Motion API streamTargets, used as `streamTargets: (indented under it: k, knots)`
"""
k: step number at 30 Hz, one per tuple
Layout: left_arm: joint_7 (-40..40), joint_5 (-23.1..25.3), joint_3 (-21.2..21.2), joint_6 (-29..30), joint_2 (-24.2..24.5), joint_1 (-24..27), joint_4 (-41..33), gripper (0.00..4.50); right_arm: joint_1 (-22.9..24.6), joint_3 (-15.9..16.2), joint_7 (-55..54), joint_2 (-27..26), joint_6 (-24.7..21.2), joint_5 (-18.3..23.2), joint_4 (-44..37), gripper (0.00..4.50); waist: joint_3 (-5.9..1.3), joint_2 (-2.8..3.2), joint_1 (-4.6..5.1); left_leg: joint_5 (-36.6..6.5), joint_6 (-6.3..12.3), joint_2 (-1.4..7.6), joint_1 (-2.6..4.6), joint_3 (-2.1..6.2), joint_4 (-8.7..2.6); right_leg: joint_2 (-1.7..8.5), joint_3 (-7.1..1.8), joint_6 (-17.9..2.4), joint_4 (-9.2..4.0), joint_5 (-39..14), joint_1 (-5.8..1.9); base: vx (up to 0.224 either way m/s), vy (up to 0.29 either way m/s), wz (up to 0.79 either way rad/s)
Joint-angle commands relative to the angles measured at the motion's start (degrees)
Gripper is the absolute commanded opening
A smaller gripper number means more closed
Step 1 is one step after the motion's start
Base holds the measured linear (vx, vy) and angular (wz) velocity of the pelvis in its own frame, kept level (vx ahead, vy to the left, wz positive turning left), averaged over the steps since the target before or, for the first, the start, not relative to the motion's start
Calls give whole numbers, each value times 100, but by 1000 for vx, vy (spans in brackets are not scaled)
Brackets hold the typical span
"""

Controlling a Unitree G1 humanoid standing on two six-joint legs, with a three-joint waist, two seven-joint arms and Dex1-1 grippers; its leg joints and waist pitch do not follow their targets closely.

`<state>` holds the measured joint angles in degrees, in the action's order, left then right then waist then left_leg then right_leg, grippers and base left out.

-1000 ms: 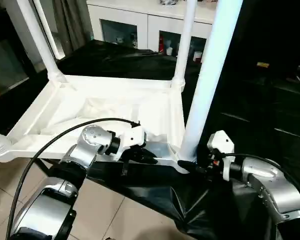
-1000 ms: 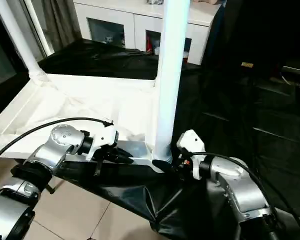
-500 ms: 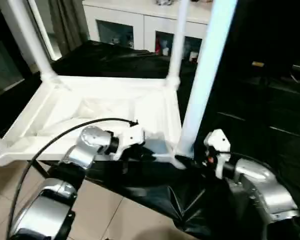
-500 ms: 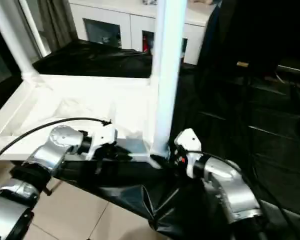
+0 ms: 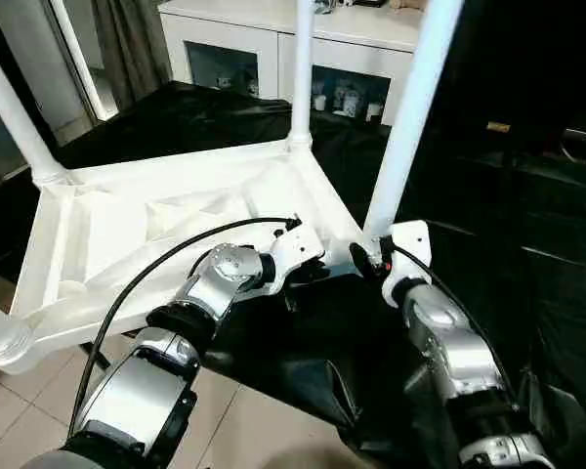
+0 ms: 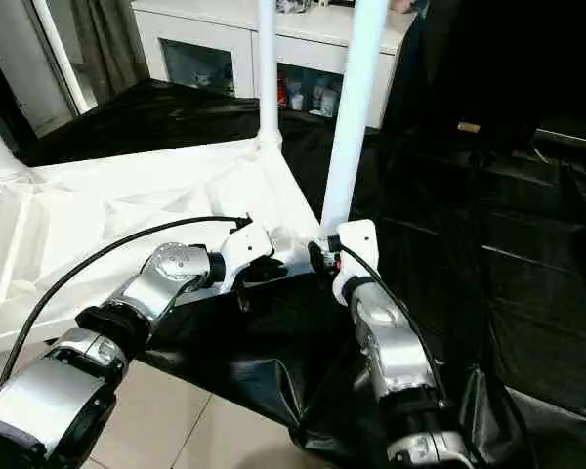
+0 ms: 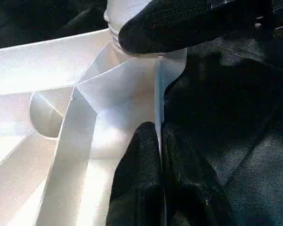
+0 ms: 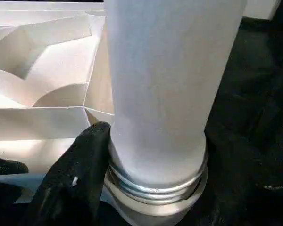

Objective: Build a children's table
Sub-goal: Rotate leg to tighten

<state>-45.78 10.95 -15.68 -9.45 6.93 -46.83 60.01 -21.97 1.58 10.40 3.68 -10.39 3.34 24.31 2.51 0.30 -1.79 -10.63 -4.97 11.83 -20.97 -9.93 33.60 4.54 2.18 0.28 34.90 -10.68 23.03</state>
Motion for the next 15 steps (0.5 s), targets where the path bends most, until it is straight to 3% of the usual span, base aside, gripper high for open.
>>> streamTargets:
  k: [1, 5, 7, 9, 13, 15]
  knots:
    - [151, -99, 124, -158, 15, 31, 49, 0, 111, 296, 392, -59, -60, 14, 86, 328, -311, -65, -25, -1267, 161, 53, 6, -3, -417, 278, -183, -1020, -499, -1424, -262, 0, 0, 0]
    - [-574, -225, 84, -356, 210, 168, -95, 0, 167, 352, 1226, 477, -112, 187, -266, 375, -319, -70, -38, -1189, 276, 57, -4, -7, -400, 270, -179, -1098, -475, -1146, -301, 0, 0, 0]
    - [-1080, -273, 21, -622, 385, 272, -168, 0, 302, 567, 2183, 1026, -219, 286, -646, 382, -321, -81, -54, -1129, 366, 67, -11, -10, -385, 272, -183, -1193, -457, -923, -325, 0, 0, 0]
    - [-1292, -352, 46, -639, 426, 316, -211, 0, 371, 640, 2532, 1235, -227, 336, -803, 382, -326, -79, -66, -1040, 458, 77, -6, -20, -370, 276, -185, -1274, -431, -732, -319, 0, 0, 0]
    - [-1866, -629, 143, -595, 522, 431, -353, 0, 555, 748, 3331, 1745, -212, 505, -1148, 382, -306, -84, -69, -1170, 425, 86, 14, -25, -381, 272, -178, -1333, -453, -998, -300, 0, 0, 0]
    - [-2593, -973, 235, -464, 650, 562, -584, 0, 670, 777, 3938, 2150, -206, 643, -1352, 382, -304, -89, -89, -1207, 480, 104, 14, -30, -379, 291, -192, -1363, -450, -1046, -308, 0, 0, 0]
